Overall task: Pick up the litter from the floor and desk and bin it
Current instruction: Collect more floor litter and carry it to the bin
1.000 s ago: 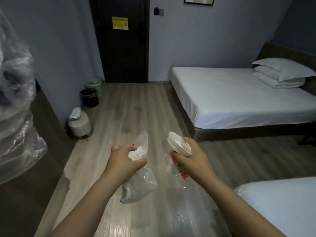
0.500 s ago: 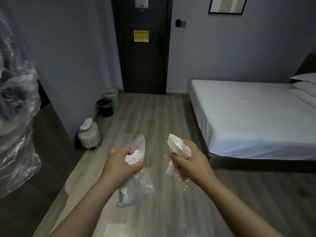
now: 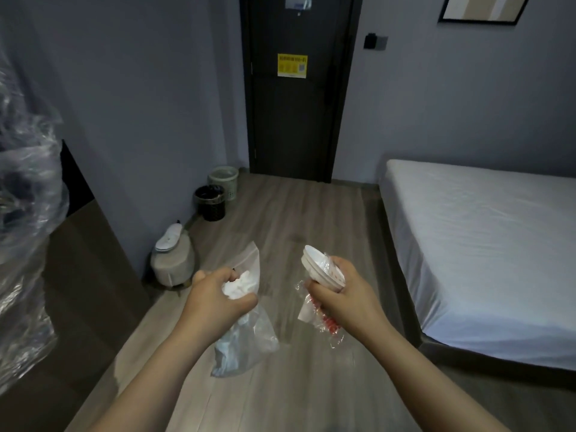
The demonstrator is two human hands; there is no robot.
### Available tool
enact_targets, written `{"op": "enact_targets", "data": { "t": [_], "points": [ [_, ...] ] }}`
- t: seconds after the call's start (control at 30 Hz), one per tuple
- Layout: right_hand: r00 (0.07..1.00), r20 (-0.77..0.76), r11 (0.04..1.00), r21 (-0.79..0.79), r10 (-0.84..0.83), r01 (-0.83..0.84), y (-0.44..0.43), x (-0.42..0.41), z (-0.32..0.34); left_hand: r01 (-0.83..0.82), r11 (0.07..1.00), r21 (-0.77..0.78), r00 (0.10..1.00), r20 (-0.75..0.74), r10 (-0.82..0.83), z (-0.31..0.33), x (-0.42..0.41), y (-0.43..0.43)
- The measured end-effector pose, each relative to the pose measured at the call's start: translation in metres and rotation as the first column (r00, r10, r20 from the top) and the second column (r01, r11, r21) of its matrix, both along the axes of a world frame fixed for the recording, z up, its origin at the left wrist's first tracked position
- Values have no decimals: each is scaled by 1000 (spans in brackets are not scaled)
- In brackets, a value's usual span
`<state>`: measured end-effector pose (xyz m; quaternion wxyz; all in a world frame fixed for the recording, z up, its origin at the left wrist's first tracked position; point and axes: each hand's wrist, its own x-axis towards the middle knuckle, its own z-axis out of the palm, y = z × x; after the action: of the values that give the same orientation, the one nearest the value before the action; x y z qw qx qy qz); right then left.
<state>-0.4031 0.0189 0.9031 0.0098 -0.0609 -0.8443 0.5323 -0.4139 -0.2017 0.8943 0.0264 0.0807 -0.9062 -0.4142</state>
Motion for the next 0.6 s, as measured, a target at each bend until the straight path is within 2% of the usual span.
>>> {"op": "enact_targets", "data": {
  "t": [0.33,0.6],
  "points": [
    [1000,13,999,27,24,-24,-22,-195,16,-8,999,35,1000,17,7,13,-188,-22],
    [994,22,994,23,106,-107,-18,-367,4,-66,997,35,998,-20,67,4,-338,-18]
  ]
}}
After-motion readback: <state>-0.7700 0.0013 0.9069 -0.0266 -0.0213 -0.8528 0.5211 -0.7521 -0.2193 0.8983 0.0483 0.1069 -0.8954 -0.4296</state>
